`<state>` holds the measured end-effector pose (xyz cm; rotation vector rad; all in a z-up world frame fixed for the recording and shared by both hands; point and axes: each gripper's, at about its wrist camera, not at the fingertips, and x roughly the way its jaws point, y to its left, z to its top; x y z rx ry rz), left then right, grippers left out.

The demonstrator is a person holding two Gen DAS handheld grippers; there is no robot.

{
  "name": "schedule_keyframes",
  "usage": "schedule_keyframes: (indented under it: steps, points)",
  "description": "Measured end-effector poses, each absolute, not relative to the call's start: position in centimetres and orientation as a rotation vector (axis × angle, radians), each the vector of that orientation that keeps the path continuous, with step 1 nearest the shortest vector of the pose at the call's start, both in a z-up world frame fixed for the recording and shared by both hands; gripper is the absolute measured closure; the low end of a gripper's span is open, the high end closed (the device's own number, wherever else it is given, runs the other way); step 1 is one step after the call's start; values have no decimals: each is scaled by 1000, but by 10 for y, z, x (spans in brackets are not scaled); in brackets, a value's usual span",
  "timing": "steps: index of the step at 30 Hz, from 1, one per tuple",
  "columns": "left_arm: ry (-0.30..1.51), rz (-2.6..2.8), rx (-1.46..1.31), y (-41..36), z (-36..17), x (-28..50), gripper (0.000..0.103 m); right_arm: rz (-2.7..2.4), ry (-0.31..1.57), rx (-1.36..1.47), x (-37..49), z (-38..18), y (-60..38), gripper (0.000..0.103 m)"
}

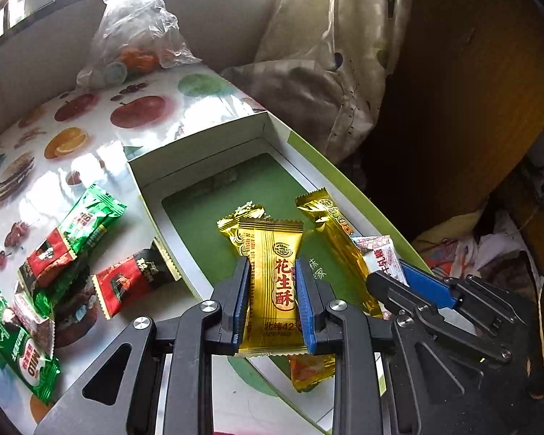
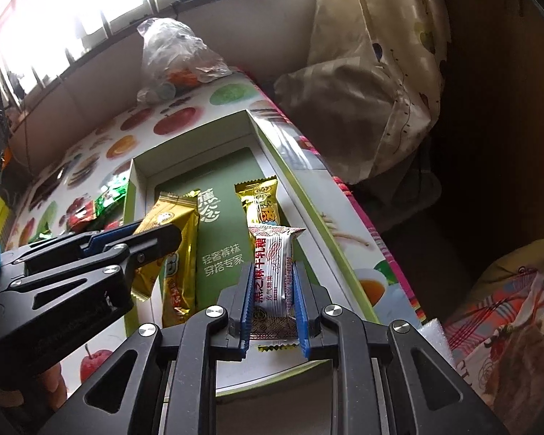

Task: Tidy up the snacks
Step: 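Carry both candies into the green box and open both tools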

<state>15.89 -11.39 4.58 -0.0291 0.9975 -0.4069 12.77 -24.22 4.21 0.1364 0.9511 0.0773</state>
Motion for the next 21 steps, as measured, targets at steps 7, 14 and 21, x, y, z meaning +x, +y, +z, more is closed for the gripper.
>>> schedule_keyframes:
  steps: [7, 14, 21]
  points:
    - [1005, -405, -41, -112, 42, 162, 77, 82, 946, 141, 126, 43, -242, 83]
    - [990, -415, -50, -109, 45, 160, 73, 62, 940, 136, 125, 45, -244, 76]
    - [979, -420, -46, -107, 49, 155, 64, 54, 928, 131, 122, 49, -244, 68]
